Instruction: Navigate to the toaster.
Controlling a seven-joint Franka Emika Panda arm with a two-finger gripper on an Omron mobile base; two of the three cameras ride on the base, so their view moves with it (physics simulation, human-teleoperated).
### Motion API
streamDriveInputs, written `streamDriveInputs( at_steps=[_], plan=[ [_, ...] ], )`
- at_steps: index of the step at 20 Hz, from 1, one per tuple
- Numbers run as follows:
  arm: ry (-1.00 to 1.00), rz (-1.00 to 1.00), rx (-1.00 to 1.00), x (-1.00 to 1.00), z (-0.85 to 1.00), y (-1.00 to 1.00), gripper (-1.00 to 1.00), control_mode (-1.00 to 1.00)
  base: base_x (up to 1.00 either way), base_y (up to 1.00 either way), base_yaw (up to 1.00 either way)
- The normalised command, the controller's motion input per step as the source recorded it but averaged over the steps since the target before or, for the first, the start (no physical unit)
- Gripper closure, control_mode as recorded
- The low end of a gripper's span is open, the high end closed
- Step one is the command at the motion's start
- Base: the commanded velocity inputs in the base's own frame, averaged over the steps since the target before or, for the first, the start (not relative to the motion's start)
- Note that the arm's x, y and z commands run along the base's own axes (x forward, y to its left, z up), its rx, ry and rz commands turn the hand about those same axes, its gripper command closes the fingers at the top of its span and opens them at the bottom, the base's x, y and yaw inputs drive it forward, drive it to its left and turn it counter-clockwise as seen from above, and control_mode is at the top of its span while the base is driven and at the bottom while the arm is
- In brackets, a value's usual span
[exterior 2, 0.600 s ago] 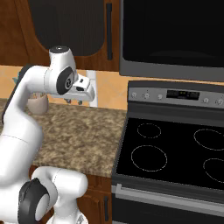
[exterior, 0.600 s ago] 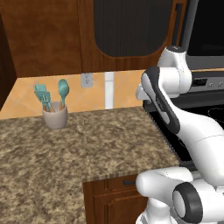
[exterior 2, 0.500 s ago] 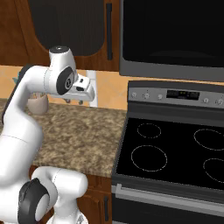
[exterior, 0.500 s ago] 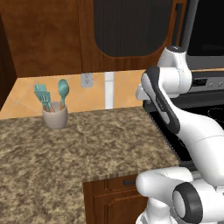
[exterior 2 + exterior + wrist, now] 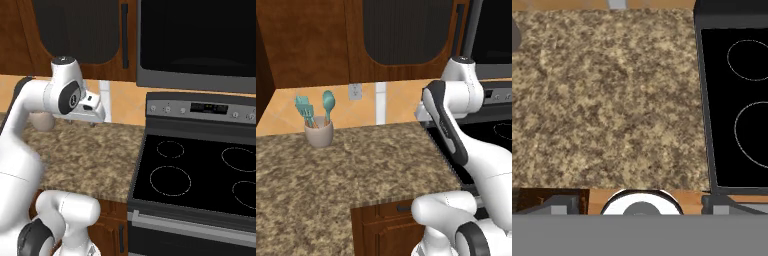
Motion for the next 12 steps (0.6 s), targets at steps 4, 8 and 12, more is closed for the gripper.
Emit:
streamDriveInputs(
  at_steps=[4,8,12],
  plan=[
    [0.00,0.00,-0.01,-0.75,-0.41,-0.01,-1.00,-1.00,0.00,0.00,0.00],
    [0.00,0.00,-0.01,-0.38,-0.25,-0.05,-1.00,1.00,-0.11,-0.08,0.00],
    [0.00,0.00,0.00,0.00,0.00,0.00,-1.00,1.00,-0.57,-0.37,0.00]
  ],
)
